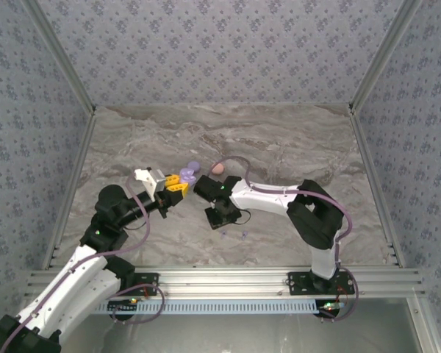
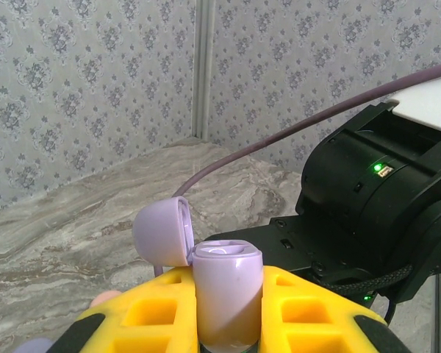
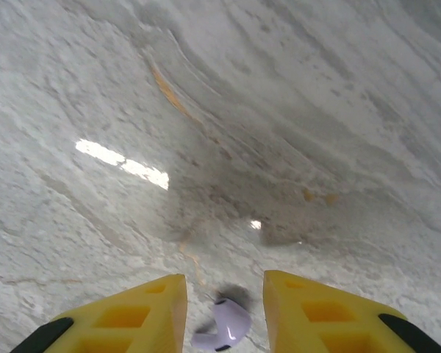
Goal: Insert wireless bluetooth earbuds into charging case
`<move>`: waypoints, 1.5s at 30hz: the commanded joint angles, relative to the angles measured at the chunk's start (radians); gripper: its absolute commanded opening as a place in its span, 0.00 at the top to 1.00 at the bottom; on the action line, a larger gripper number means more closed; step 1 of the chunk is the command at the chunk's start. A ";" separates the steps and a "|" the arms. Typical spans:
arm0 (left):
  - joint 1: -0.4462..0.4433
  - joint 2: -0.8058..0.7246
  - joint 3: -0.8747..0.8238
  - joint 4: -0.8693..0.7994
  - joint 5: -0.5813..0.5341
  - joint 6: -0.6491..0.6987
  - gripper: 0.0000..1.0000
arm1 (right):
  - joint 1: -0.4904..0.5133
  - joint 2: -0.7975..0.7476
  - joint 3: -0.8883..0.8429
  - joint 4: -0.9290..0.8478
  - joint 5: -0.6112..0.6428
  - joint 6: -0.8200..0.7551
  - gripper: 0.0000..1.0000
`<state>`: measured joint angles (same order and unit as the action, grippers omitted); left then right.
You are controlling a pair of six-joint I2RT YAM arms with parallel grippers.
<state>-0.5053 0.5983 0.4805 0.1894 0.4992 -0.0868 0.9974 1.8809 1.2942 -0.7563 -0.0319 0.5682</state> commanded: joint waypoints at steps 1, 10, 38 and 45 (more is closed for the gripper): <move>-0.004 -0.003 0.023 0.013 -0.013 0.011 1.00 | 0.016 -0.028 0.006 -0.103 0.028 0.026 0.64; -0.005 -0.006 0.021 0.010 -0.014 0.014 1.00 | 0.039 0.022 0.000 -0.074 -0.006 0.045 0.65; -0.005 0.008 0.035 0.003 -0.019 0.015 1.00 | 0.043 0.036 -0.029 -0.049 0.032 0.023 0.69; -0.004 0.007 0.035 0.002 -0.018 0.013 1.00 | 0.038 0.014 -0.022 -0.043 0.033 0.029 0.68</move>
<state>-0.5053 0.6106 0.4808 0.1825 0.4816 -0.0864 1.0367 1.9095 1.2633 -0.7986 -0.0299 0.5938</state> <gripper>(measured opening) 0.178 0.318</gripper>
